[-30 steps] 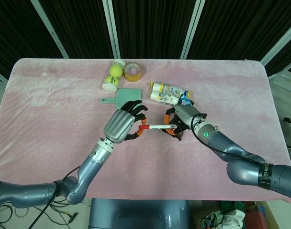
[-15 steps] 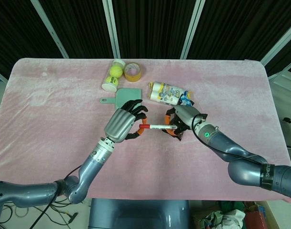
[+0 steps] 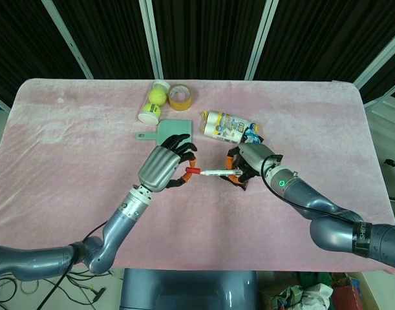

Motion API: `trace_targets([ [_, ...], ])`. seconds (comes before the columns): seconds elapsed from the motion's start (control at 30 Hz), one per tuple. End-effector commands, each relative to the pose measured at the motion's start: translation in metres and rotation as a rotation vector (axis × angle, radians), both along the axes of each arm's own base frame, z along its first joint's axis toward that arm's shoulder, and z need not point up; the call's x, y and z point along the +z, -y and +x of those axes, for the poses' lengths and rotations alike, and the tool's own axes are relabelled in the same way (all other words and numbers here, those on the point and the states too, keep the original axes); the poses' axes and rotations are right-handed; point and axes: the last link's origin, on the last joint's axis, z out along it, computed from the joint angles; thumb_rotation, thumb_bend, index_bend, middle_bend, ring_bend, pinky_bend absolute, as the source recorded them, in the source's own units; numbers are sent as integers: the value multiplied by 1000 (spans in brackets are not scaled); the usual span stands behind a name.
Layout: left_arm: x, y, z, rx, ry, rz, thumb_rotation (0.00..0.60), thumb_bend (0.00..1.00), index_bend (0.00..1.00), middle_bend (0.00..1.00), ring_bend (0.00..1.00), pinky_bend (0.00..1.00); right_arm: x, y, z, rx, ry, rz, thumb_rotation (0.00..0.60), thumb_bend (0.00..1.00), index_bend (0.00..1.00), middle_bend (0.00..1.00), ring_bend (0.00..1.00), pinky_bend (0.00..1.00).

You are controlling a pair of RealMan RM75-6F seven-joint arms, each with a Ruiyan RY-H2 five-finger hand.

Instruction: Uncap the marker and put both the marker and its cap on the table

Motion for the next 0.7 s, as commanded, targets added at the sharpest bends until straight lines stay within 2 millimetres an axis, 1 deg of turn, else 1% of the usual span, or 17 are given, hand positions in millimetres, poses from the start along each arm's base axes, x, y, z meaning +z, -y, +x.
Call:
trace_targets([
  [0.03,0,-1,-2,4,-2,0,600,525,651,315,109,170,0,1,-2,-4,-4,-4,600,440,846,1000,1000,1000],
  [0.33,6,-4,-8,14,16,15,600,525,641,314,109,170,5,3,-11,-28,-4,-21,600,440,849,1000,1000,1000],
  [0.47,14,-6,-5,12,63,28,600,525,633,314,109,170,7,5,-13,-28,-11,-24,600,441,849,1000,1000,1000],
  [0.53,21,-5,-6,3,74,35,600,525,629,314,109,170,9,4,-18,-28,-31,-25,600,441,849,1000,1000,1000],
  [0.6,26,-3,-11,2,75,37,600,525,625,314,109,170,10,4,-24,-41,-37,-31,600,440,849,1000,1000,1000],
  [0.7,36,0,-29,16,52,44,600,525,620,314,109,170,11,3,-35,-70,-39,-41,600,441,849,1000,1000,1000],
])
